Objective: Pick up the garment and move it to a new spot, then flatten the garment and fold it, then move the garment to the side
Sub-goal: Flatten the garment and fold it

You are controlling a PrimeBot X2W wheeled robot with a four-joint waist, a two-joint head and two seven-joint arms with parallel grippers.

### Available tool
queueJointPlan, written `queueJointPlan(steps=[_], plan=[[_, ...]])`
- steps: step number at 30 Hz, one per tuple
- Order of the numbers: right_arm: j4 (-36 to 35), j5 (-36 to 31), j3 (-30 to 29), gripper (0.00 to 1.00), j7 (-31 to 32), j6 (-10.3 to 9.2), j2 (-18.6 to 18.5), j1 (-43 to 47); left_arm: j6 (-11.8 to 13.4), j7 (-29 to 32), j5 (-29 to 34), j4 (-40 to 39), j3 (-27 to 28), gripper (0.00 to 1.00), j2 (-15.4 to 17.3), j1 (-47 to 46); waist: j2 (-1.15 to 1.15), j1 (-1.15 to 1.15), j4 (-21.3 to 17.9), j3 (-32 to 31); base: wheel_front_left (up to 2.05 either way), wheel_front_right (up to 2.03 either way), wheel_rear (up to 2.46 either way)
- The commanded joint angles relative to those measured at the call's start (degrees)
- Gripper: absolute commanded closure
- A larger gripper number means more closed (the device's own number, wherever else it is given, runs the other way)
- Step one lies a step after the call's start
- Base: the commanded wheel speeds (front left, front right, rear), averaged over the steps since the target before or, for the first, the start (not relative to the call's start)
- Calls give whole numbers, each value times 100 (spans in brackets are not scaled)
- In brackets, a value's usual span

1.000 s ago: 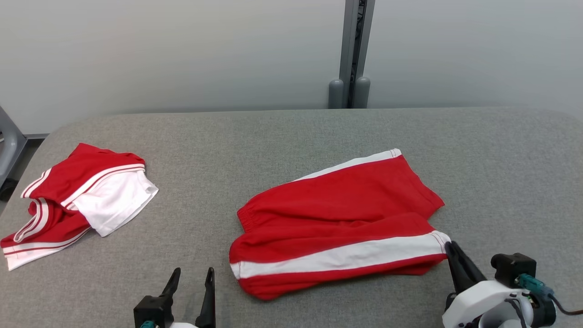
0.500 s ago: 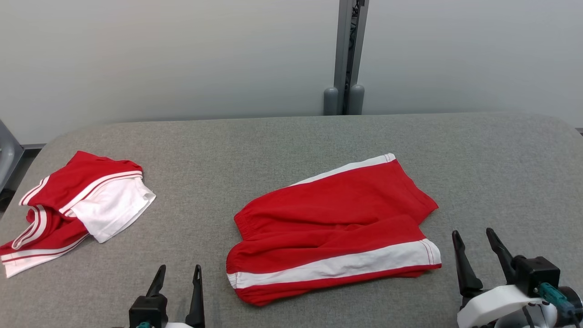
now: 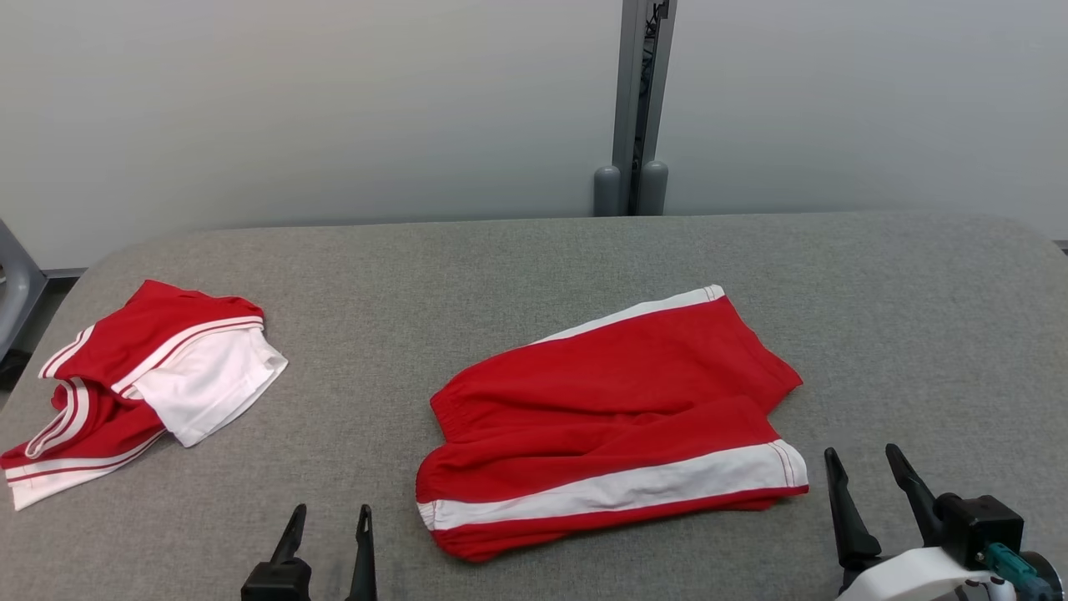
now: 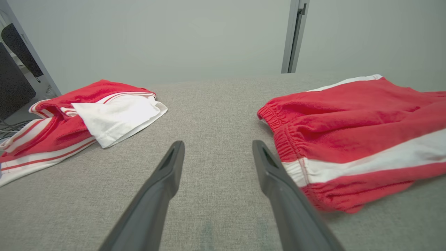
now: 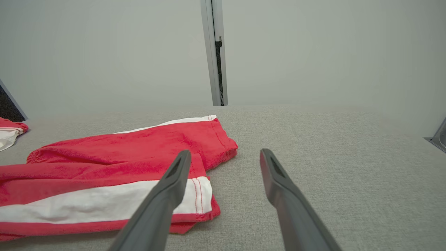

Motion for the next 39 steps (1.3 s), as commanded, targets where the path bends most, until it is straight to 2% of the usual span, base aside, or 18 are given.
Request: queueJointPlan(steps=[1,6,7,9,11,16,23,30,39], plan=[[32,50,20,0,-30,1,-28,45,-70,-11,-77,-19,-34,0,21,-23,0,0,-1,19,0,0,0],[93,106,136,0,-30,1,-27,-52,-322,-11,-402,-64,-223,0,23,-131,0,0,-2,120,0,0,0],[116,111,190,0,-30,1,-27,-109,-478,-11,-639,-26,-326,0,22,-184,0,0,-3,179,0,0,0],[144,154,238,0,-30,0,-30,-137,-630,-11,-880,22,-443,0,21,-229,0,0,-9,251,0,0,0],[168,167,279,0,-30,1,-30,-147,-679,-11,-936,73,-498,0,22,-262,0,0,-13,286,0,0,0],[183,173,372,0,-30,1,-31,-317,-921,-11,-1650,323,-658,0,25,-452,0,0,-61,552,0,0,0],[218,133,416,0,-30,1,-29,-506,-1279,-12,-2303,692,-790,0,22,-744,0,0,-126,786,0,0,0],[226,151,434,0,-30,1,-29,-580,-1503,-11,-2799,826,-948,0,21,-842,0,0,-155,869,0,0,0],[218,221,453,0,-30,1,-29,-585,-1566,-11,-3117,717,-1145,0,22,-866,0,0,-114,870,0,0,0]])
